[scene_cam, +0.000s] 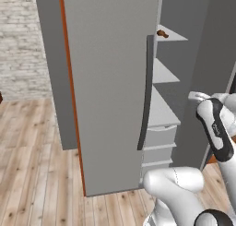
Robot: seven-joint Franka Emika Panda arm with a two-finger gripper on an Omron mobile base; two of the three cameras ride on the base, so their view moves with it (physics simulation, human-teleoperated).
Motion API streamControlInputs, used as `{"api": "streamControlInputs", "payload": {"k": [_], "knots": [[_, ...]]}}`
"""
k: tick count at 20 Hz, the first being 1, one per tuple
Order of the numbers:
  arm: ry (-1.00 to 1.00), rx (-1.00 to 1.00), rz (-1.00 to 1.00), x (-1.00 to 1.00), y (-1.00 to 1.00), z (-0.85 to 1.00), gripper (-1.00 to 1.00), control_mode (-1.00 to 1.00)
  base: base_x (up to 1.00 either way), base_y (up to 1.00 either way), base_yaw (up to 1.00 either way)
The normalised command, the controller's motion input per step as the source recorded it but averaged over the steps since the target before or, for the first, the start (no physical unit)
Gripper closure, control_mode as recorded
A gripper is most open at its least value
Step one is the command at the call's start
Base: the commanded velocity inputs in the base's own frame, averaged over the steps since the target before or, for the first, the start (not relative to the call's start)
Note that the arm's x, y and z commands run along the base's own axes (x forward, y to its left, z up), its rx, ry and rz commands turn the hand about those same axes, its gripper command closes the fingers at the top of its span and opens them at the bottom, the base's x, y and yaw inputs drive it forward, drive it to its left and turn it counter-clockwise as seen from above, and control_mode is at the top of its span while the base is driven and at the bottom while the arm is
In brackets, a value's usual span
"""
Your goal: There's a chicken drumstick in the fridge that needs to be moved to the freezer for freezing. Pick up the chicken drumstick from the fridge, place it on any shelf in the freezer, and close the fridge and freezer doors when done.
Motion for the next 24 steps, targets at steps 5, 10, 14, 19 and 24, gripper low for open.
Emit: {"api": "streamControlInputs", "payload": {"k": [5, 10, 14, 19, 24], "knots": [[-0.04, 0.0, 0.07, -0.03, -0.62, 0.0, -1.0, -1.0, 0.0, 0.0, 0.0], [-0.17, 0.0, 0.04, -0.66, -0.6, 0.0, -1.0, -1.0, 0.0, 0.0, 0.0], [-0.17, 0.01, 0.02, -0.11, -0.66, 0.0, -1.0, -1.0, 0.0, 0.0, 0.0], [-0.18, 0.02, 0.05, -0.01, -0.7, -0.02, -1.0, -1.0, 0.0, 0.0, 0.0], [-0.2, 0.06, 0.17, 0.05, -0.66, -0.04, -1.0, -1.0, 0.0, 0.0, 0.0]]}}
